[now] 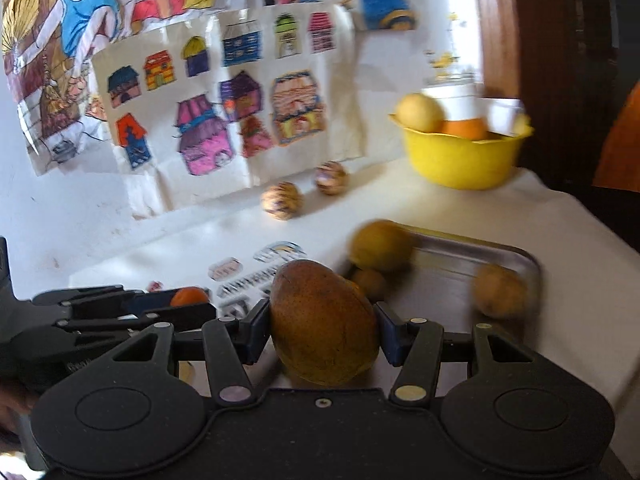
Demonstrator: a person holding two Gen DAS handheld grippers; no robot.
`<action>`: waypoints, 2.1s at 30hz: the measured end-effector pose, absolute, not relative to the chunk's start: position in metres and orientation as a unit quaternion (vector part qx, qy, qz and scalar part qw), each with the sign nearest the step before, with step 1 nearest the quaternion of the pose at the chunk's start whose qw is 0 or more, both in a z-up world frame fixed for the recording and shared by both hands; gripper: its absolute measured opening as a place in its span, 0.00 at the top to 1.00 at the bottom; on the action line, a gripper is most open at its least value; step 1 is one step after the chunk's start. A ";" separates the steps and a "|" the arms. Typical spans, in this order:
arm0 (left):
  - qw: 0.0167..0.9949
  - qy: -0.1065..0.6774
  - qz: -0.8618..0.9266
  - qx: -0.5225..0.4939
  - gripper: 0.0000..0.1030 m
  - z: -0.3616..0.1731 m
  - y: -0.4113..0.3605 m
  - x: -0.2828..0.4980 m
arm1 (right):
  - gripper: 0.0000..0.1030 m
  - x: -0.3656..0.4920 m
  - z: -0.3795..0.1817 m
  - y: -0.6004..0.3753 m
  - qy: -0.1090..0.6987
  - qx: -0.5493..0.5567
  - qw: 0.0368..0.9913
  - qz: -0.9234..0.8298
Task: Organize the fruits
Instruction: 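Carry the orange with the left tool while the right tool carries the brown oval fruit over the tray, then open the left gripper over the tray while the right gripper releases the brown oval fruit there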
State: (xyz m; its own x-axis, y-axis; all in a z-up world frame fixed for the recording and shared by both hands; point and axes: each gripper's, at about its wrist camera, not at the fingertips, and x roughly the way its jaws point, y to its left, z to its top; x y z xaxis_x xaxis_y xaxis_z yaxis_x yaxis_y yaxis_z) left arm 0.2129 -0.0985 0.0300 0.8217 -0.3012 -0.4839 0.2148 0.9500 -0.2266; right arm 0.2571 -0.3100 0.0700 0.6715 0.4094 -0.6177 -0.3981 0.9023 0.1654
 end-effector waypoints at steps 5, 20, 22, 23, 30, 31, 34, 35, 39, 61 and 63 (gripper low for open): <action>0.945 0.278 -0.155 -0.075 0.67 0.025 -0.126 0.210 | 0.45 0.242 0.062 -0.348 0.345 0.016 0.919 0.189; 0.933 0.320 -0.163 -0.039 0.67 0.002 -0.168 0.212 | 0.45 0.248 0.023 -0.378 0.348 0.006 0.922 0.169; 0.932 0.322 -0.163 -0.037 0.67 0.000 -0.169 0.213 | 0.45 0.250 0.020 -0.377 0.345 -0.001 0.923 0.171; 0.932 0.321 -0.162 -0.035 0.67 0.000 -0.169 0.213 | 0.45 0.251 0.019 -0.377 0.345 -0.003 0.923 0.170; 0.931 0.327 -0.161 -0.027 0.67 -0.003 -0.172 0.216 | 0.45 0.257 0.011 -0.373 0.337 -0.032 0.926 0.165; 0.930 0.329 -0.160 -0.027 0.67 -0.003 -0.173 0.217 | 0.45 0.257 0.010 -0.373 0.337 -0.033 0.926 0.165; 0.930 0.330 -0.159 -0.026 0.67 -0.004 -0.174 0.218 | 0.45 0.257 0.008 -0.373 0.334 -0.040 0.927 0.163; 0.930 0.331 -0.158 -0.025 0.67 -0.004 -0.174 0.218 | 0.45 0.257 0.008 -0.373 0.332 -0.042 0.928 0.163; 0.930 0.331 -0.158 -0.024 0.67 -0.004 -0.174 0.219 | 0.45 0.256 0.007 -0.371 0.326 -0.050 0.930 0.162; 0.931 0.325 -0.161 -0.047 0.34 0.009 -0.168 0.193 | 0.34 0.224 0.019 -0.370 0.293 -0.073 0.942 0.148; 0.934 0.319 -0.154 -0.050 0.29 0.013 -0.164 0.186 | 0.32 0.217 0.023 -0.371 0.291 -0.071 0.943 0.146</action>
State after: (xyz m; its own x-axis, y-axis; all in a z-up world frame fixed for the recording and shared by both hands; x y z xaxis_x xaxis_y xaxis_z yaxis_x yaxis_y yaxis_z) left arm 0.1863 -0.1643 0.0128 0.7492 -0.3201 -0.5798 0.2563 0.9474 -0.1917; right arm 0.2169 -0.3711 0.0228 0.7877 0.2339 -0.5699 -0.3165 0.9474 -0.0487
